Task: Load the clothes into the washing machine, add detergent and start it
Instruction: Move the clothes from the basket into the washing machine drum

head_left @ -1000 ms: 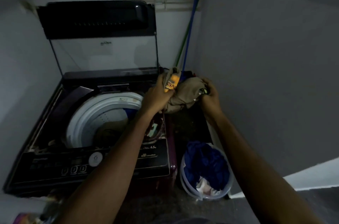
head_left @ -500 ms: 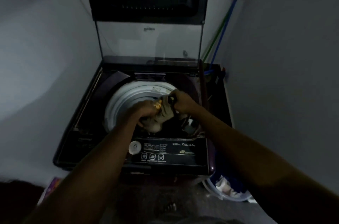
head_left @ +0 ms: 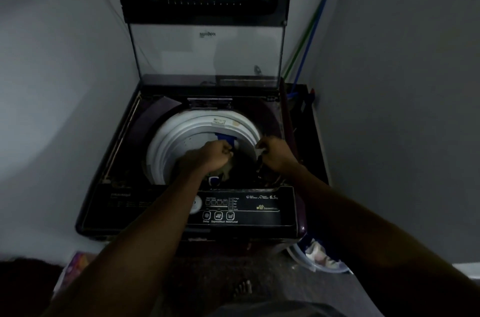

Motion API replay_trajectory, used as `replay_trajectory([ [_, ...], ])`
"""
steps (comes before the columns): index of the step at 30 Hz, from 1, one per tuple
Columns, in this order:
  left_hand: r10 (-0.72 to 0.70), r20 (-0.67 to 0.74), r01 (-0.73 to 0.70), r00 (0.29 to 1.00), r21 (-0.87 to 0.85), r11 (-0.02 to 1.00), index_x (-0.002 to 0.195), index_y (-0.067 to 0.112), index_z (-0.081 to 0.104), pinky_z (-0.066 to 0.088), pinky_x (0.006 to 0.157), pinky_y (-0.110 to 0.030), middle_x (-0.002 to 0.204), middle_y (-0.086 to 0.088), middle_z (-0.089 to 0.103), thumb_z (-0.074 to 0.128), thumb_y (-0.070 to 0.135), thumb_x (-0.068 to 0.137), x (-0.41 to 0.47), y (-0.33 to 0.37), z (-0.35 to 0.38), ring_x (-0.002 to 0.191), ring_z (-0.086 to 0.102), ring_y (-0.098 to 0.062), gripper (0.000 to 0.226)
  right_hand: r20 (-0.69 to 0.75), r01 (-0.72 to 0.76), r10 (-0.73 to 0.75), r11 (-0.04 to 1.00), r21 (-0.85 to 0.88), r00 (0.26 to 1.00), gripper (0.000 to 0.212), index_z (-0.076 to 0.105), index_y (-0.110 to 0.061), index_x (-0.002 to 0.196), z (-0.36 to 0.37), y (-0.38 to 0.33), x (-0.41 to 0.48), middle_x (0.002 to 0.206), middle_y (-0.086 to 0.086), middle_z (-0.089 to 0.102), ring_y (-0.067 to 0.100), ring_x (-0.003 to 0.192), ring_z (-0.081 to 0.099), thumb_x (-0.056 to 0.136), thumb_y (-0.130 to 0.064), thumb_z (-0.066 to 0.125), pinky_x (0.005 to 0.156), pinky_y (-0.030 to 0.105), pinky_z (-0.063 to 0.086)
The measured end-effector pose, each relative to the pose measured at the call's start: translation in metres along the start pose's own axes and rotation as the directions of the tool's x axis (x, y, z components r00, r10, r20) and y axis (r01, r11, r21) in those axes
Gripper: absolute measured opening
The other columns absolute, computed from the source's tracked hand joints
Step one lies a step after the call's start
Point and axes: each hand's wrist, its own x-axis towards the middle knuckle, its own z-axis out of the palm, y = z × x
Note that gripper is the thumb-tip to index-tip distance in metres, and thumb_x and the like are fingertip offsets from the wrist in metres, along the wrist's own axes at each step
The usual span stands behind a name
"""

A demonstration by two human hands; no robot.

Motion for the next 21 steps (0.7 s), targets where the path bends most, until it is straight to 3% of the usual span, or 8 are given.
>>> replay_trajectory([
  [6, 0.149, -0.149, -0.138, 0.978, 0.077, 0.987, 0.114, 0.021, 0.065, 0.052, 0.084, -0.036, 0.113, -0.004, 0.068, 0.056, 0.026, 0.092, -0.01, 0.052, 0.031, 0.102, 0.063, -0.027, 0.024, -0.219, -0.001, 0.01, 0.999, 0.041, 0.976, 0.025, 0.068, -0.006, 0.095, -0.027, 0.031, -0.033, 0.104, 0.015, 0.061, 0.032, 0.092, 0.061, 0.075, 0.002, 0.054, 0.082, 0.036, 0.051],
  [9, 0.268, -0.22, -0.247, 0.938, 0.121, 0.962, 0.119, 0.018, 0.064, 0.051, 0.087, -0.039, 0.118, -0.005, 0.065, 0.055, 0.027, 0.094, -0.019, 0.086, 0.049, 0.107, 0.06, -0.027, 0.028, -0.293, -0.01, 0.033, 0.997, 0.08, 0.955, 0.018, 0.064, -0.006, 0.095, -0.042, 0.057, -0.054, 0.103, 0.011, 0.057, 0.03, 0.09, 0.06, 0.079, -0.002, 0.056, 0.075, 0.03, 0.047],
  [12, 0.402, -0.298, -0.36, 0.866, 0.187, 0.914, 0.116, 0.015, 0.065, 0.049, 0.086, -0.041, 0.111, -0.005, 0.066, 0.056, 0.027, 0.095, -0.03, 0.123, 0.074, 0.106, 0.059, -0.026, 0.027, -0.288, -0.044, 0.064, 0.996, 0.077, 0.956, 0.018, 0.063, -0.009, 0.098, -0.058, 0.09, -0.078, 0.101, 0.004, 0.055, 0.024, 0.089, 0.059, 0.082, -0.005, 0.056, 0.072, 0.022, 0.038],
  [15, 0.495, -0.288, -0.428, 0.82, 0.265, 0.864, 0.116, 0.013, 0.066, 0.047, 0.091, -0.038, 0.112, -0.004, 0.067, 0.058, 0.026, 0.093, -0.042, 0.158, 0.104, 0.108, 0.059, -0.024, 0.028, -0.274, -0.07, 0.088, 0.995, 0.073, 0.958, 0.019, 0.063, -0.007, 0.1, -0.072, 0.126, -0.105, 0.104, 0.009, 0.057, 0.026, 0.09, 0.058, 0.083, -0.006, 0.054, 0.072, 0.022, 0.037],
  [21, 0.523, -0.198, -0.457, 0.829, 0.298, 0.838, 0.12, 0.01, 0.065, 0.046, 0.098, -0.038, 0.117, -0.007, 0.067, 0.059, 0.025, 0.092, -0.065, 0.204, 0.176, 0.115, 0.059, -0.025, 0.032, -0.216, -0.134, 0.153, 0.986, 0.098, 0.964, 0.02, 0.061, -0.009, 0.105, -0.09, 0.204, -0.159, 0.11, 0.009, 0.057, 0.025, 0.093, 0.058, 0.089, -0.009, 0.05, 0.078, 0.026, 0.045],
])
